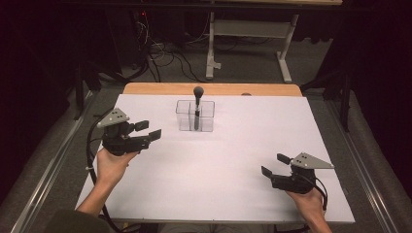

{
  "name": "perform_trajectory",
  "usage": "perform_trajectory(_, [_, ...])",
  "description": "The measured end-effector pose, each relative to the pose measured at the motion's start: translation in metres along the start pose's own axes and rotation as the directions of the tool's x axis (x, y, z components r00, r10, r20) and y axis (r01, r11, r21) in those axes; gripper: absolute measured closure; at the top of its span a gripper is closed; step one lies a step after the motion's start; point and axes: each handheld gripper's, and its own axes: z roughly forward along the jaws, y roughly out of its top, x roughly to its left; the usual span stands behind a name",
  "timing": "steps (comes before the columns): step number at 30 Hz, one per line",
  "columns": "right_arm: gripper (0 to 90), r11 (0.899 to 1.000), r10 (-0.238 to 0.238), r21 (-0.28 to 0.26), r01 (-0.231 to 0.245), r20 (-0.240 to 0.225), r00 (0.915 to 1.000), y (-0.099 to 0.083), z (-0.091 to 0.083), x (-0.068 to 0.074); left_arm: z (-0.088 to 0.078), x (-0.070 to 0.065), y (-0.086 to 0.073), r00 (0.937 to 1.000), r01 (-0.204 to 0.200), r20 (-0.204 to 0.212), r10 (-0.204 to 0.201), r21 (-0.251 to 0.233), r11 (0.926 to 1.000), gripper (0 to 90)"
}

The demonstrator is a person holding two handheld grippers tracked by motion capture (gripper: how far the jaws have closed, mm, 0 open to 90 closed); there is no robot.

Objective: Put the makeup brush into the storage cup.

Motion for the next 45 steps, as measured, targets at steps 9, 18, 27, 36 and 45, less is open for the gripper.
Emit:
perform_trajectory(9, [24.7, 1.000, 0.001, 0.001, -0.001, 0.000, 1.0000, 0.000, 0.000, 0.000, 0.000, 0.000, -0.004, 1.0000, -0.007, -0.004, 0.007, 0.005, 1.0000, 38.6])
perform_trajectory(18, [24.7, 1.000, 0.000, 0.002, 0.000, 0.000, 1.0000, 0.000, 0.000, 0.000, 0.000, 0.000, -0.008, 1.0000, 0.001, 0.005, -0.001, 0.013, 0.9999, 38.5])
perform_trajectory(27, [24.7, 1.000, -0.003, 0.001, 0.003, -0.001, 1.0000, 0.000, 0.000, 0.000, 0.000, 0.001, -0.014, 1.0000, 0.008, 0.000, -0.008, 0.020, 0.9998, 37.8])
perform_trajectory(36, [24.8, 1.000, -0.003, -0.001, 0.003, 0.002, 1.0000, 0.000, 0.000, 0.000, -0.001, 0.002, -0.019, 0.9999, 0.016, 0.000, -0.016, 0.019, 0.9997, 36.3])
perform_trajectory(45, [24.8, 1.000, -0.004, -0.003, 0.004, 0.001, 1.0000, 0.000, 0.000, 0.000, 0.000, 0.002, -0.024, 0.9998, 0.019, -0.002, -0.019, 0.019, 0.9996, 36.2])
